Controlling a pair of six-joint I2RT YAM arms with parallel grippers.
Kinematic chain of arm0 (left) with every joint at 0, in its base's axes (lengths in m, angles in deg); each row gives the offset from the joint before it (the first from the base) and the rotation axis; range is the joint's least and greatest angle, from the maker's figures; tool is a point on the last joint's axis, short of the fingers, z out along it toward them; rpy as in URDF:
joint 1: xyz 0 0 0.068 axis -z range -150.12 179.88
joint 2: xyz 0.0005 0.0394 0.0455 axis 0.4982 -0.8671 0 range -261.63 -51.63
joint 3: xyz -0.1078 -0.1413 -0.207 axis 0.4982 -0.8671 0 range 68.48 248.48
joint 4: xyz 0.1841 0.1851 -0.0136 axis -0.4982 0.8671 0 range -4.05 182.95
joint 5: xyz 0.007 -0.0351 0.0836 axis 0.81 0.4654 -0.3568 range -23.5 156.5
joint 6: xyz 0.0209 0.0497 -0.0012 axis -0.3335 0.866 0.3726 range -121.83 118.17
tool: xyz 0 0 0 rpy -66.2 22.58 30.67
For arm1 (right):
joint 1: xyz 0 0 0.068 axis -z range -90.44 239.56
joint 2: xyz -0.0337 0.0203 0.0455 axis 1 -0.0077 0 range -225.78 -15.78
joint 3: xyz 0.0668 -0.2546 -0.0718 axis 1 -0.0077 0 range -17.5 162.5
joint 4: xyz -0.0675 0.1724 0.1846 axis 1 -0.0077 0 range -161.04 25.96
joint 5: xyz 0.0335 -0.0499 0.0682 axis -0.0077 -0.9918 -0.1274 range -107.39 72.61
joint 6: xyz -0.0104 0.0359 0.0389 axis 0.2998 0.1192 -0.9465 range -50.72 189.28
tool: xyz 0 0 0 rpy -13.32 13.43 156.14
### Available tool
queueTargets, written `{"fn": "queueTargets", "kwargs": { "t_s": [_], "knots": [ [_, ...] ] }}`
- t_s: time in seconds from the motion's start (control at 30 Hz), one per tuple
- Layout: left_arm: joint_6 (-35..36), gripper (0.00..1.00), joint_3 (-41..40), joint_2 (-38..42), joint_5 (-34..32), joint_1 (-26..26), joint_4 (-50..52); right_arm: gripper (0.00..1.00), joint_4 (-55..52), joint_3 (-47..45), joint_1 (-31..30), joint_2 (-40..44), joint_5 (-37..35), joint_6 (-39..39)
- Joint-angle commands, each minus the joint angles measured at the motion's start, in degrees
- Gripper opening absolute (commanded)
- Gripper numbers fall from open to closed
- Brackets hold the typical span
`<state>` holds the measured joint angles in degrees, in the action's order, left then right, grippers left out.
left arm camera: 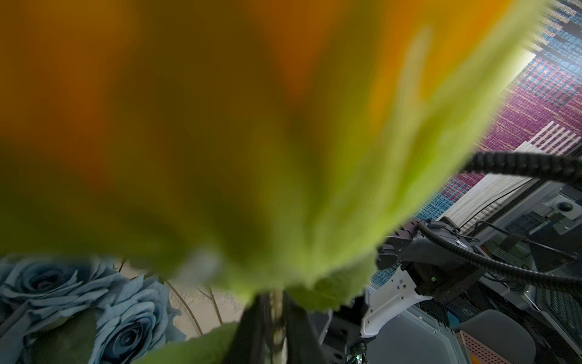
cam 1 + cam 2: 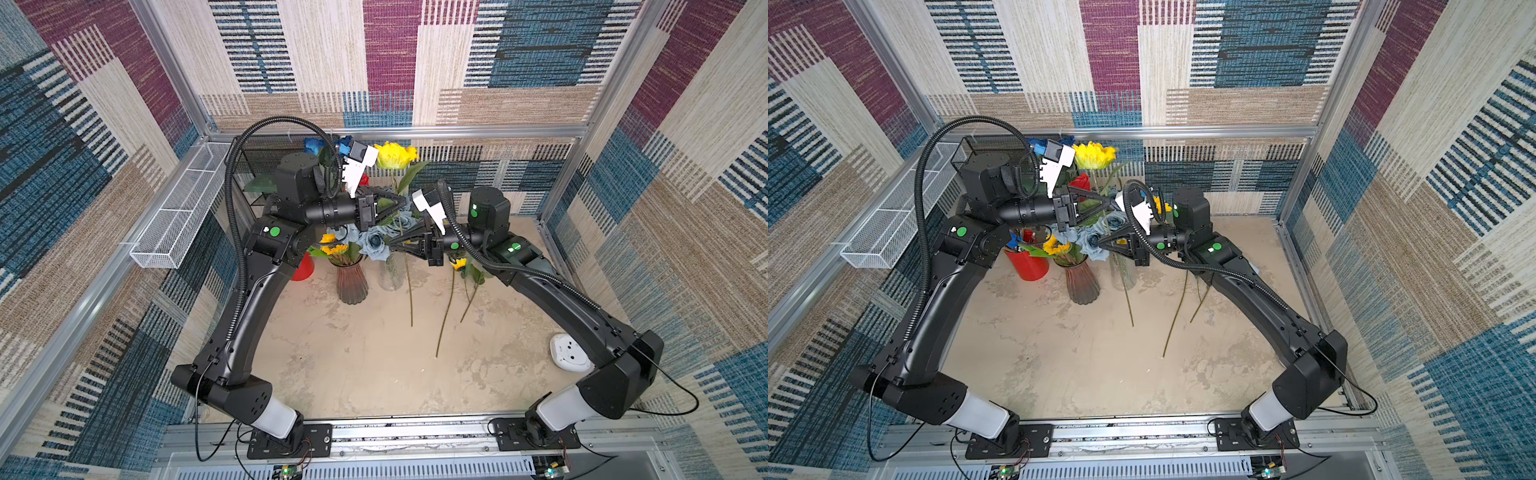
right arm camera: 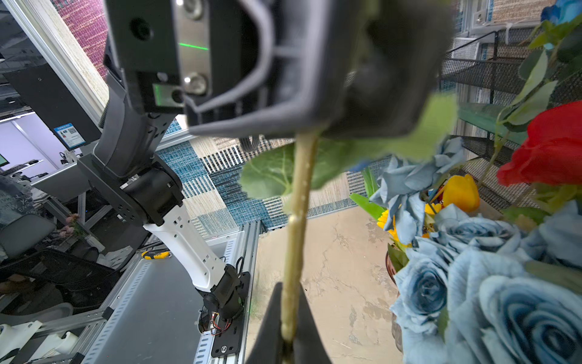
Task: Pick out yellow flowers from the vase
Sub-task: Place the flower at the center of the board.
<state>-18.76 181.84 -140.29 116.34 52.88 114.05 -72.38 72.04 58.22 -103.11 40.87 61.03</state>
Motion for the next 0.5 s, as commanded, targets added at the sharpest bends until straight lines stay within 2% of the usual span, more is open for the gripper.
{"fn": "queueTargets", "kwargs": {
  "t_s": [0.0, 0.1, 0.13, 0.17, 0.23, 0.4, 0.47],
  "knots": [
    [0.70, 0.55, -0.58, 0.29, -0.55, -0.06, -1.15, 0.00, 6.28, -1.22, 0.90, 1.57, 0.23, -2.38],
    [0.49, 0.76, -1.46, 0.59, -0.97, -0.05, -2.34, 0.00, 7.87, -2.07, 2.07, 2.59, -0.32, -3.57],
    [0.40, 0.80, -1.54, 0.51, -0.99, -0.04, -2.40, 0.00, 8.43, -2.38, 2.62, 2.84, -0.27, -4.10],
    [0.40, 0.90, -1.57, 0.51, -0.89, 0.00, -2.44, 0.00, 8.94, -2.65, 3.17, 3.18, -0.49, -4.67],
    [0.56, 0.95, -1.73, 0.73, -1.19, -0.07, -2.19, 0.00, 9.20, -3.08, 4.71, 3.69, -2.46, -5.83],
    [1.28, 0.97, -4.38, 3.54, -2.98, -0.11, -3.61, 0.00, 15.25, -8.61, 12.63, 6.88, -6.64, -14.07],
    [1.18, 0.97, -5.52, 4.81, -4.51, -0.07, -4.22, 0.00, 14.67, -10.29, 16.89, 8.02, -10.78, -17.67]
  ]
}}
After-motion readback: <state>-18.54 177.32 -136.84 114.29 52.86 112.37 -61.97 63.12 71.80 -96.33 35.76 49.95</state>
